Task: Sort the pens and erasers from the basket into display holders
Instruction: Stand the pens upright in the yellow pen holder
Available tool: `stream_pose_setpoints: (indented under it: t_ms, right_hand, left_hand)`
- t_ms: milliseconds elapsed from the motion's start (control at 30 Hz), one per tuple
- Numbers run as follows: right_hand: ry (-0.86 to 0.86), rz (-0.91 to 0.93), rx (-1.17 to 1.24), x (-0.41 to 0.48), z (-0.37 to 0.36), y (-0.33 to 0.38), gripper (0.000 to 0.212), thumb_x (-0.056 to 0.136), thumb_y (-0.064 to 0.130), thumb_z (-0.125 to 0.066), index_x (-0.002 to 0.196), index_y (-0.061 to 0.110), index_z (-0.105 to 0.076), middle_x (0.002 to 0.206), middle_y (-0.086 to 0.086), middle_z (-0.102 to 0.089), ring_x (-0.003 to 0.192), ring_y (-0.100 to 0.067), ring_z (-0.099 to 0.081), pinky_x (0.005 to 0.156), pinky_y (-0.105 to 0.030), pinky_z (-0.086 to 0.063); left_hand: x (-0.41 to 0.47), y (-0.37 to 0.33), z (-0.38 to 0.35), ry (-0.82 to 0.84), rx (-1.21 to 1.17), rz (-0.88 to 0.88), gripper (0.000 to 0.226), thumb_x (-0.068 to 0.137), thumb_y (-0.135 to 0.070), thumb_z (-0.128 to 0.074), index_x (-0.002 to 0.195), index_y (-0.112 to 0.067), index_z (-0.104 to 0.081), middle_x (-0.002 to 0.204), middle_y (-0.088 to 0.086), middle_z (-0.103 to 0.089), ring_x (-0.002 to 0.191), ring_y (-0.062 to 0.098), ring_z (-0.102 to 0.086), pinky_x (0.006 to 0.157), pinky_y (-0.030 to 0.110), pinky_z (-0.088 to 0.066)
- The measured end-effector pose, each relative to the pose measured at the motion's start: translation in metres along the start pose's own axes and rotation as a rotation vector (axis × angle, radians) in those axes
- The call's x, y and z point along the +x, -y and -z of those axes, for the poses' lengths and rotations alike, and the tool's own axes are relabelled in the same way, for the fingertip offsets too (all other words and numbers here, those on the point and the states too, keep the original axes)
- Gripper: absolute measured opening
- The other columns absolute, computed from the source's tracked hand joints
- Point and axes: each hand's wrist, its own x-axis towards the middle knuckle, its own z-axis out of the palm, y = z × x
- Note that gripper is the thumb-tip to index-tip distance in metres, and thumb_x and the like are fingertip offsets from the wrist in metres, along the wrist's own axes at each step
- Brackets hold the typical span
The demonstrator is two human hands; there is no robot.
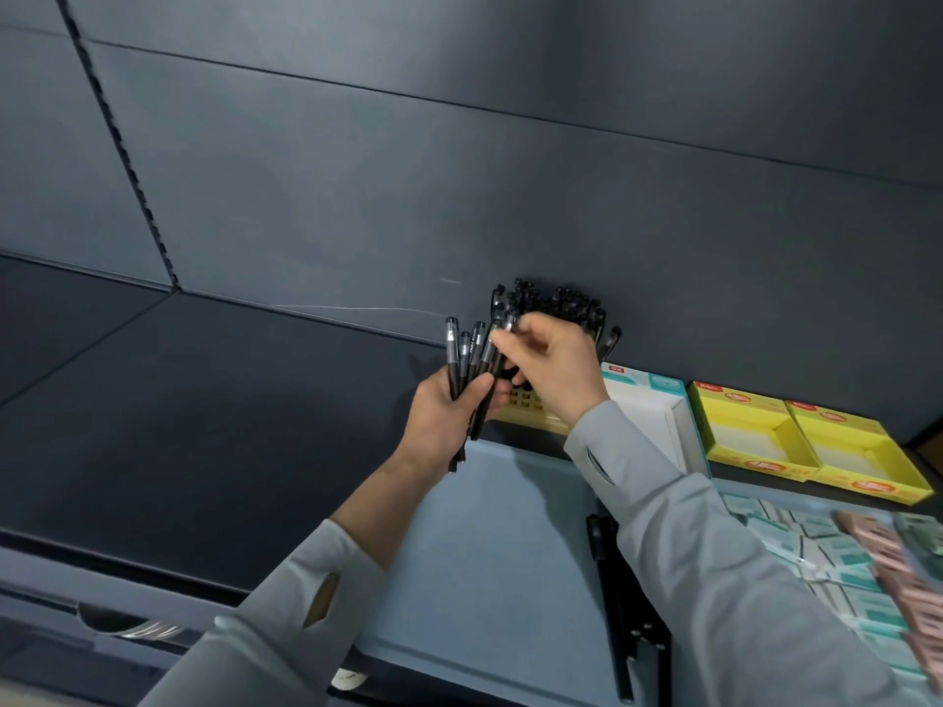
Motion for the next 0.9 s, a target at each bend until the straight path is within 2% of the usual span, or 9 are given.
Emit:
stream_pose_setpoints:
  t_ms: [133, 200, 267, 333, 400, 500, 633, 800, 900]
  right_hand:
    - [-0.078, -0.007, 0.068, 0.004, 0.012, -0.004, 0.021, 0.092, 0.027, -0.063, 0.083, 0.008, -0.063, 0.073, -0.003, -0.07, 0.058, -0.015, -0.067, 0.065, -0.038, -0.059]
    - [-0.165, 0.009, 0.05, 0.006, 0.017, -0.009, 0.021, 0.093, 0.028, -0.06, 0.085, 0.01, -0.062, 0.073, -0.002, -0.069, 0.06, -0.014, -0.068, 0.066, -0.041, -0.06]
    - [-0.215, 0.022, -0.017, 0.006, 0.019, -0.015, 0.024, 0.093, 0.034, -0.058, 0.084, 0.011, -0.06, 0.071, 0.001, -0.069, 0.06, -0.011, -0.068, 0.07, -0.043, -0.059]
    - [-0.238, 0.055, -0.089, 0.005, 0.016, -0.021, 0.029, 0.091, 0.044, -0.053, 0.082, 0.016, -0.057, 0.067, 0.004, -0.068, 0.061, -0.013, -0.068, 0.073, -0.045, -0.056]
    - [-0.243, 0.088, -0.135, 0.005, 0.01, -0.024, 0.031, 0.09, 0.05, -0.05, 0.082, 0.02, -0.054, 0.067, 0.005, -0.068, 0.063, -0.02, -0.067, 0.074, -0.045, -0.055]
    - [-0.227, 0.12, -0.215, 0.007, 0.002, -0.029, 0.029, 0.094, 0.044, -0.052, 0.082, 0.018, -0.051, 0.068, 0.002, -0.067, 0.067, -0.025, -0.067, 0.074, -0.041, -0.053]
    - [-0.167, 0.094, -0.206, 0.007, -0.011, -0.035, 0.028, 0.095, 0.04, -0.054, 0.077, 0.02, -0.046, 0.067, 0.002, -0.067, 0.064, -0.016, -0.069, 0.066, -0.041, -0.056]
    - [-0.154, 0.066, -0.218, 0.01, -0.011, -0.036, 0.033, 0.093, 0.043, -0.056, 0.072, 0.019, -0.048, 0.065, 0.003, -0.067, 0.063, -0.015, -0.068, 0.065, -0.04, -0.056]
    - [-0.242, 0.115, -0.255, 0.006, -0.005, -0.029, 0.023, 0.09, 0.045, -0.06, 0.087, 0.023, -0.059, 0.075, 0.004, -0.069, 0.068, -0.019, -0.066, 0.07, -0.035, -0.054]
  left_hand:
    - [0.003, 0.003, 0.002, -0.054, 0.026, 0.001, 0.018, 0.098, -0.017, -0.053, 0.11, -0.01, -0.064, 0.1, 0.007, -0.074, 0.093, 0.019, -0.071, 0.085, 0.034, -0.056]
    - [0.003, 0.003, 0.004, -0.083, -0.022, 0.019, 0.019, 0.101, -0.018, -0.049, 0.114, -0.009, -0.06, 0.098, 0.007, -0.074, 0.075, 0.015, -0.069, 0.073, 0.028, -0.055]
    - [0.003, 0.002, 0.007, -0.131, 0.009, 0.009, 0.016, 0.102, -0.02, -0.046, 0.112, -0.012, -0.055, 0.087, 0.002, -0.073, 0.055, 0.011, -0.053, 0.057, 0.024, -0.047]
    - [0.004, 0.003, 0.007, -0.15, 0.0, 0.008, 0.008, 0.103, -0.02, -0.042, 0.104, -0.013, -0.046, 0.079, 0.001, -0.068, 0.049, 0.01, -0.04, 0.051, 0.024, -0.038]
    - [0.005, 0.002, 0.007, -0.158, -0.035, 0.024, 0.008, 0.104, -0.016, -0.038, 0.097, -0.014, -0.039, 0.078, 0.004, -0.065, 0.048, 0.009, -0.038, 0.05, 0.024, -0.035]
    - [0.005, 0.002, 0.008, -0.15, 0.0, 0.018, 0.007, 0.103, -0.012, -0.039, 0.096, -0.014, -0.041, 0.085, 0.004, -0.068, 0.054, 0.009, -0.044, 0.055, 0.025, -0.042]
    - [0.003, 0.001, 0.01, -0.132, -0.036, 0.005, 0.011, 0.102, -0.011, -0.042, 0.104, -0.013, -0.053, 0.087, 0.003, -0.069, 0.063, 0.006, -0.057, 0.067, 0.022, -0.054]
    - [0.002, 0.003, 0.011, -0.087, -0.07, 0.013, 0.016, 0.102, -0.011, -0.044, 0.11, -0.008, -0.058, 0.09, 0.003, -0.072, 0.08, 0.015, -0.067, 0.084, 0.031, -0.057]
    - [0.0, 0.003, 0.008, -0.061, -0.092, 0.003, 0.014, 0.101, -0.01, -0.047, 0.106, -0.011, -0.06, 0.092, 0.004, -0.073, 0.086, 0.017, -0.069, 0.085, 0.03, -0.056]
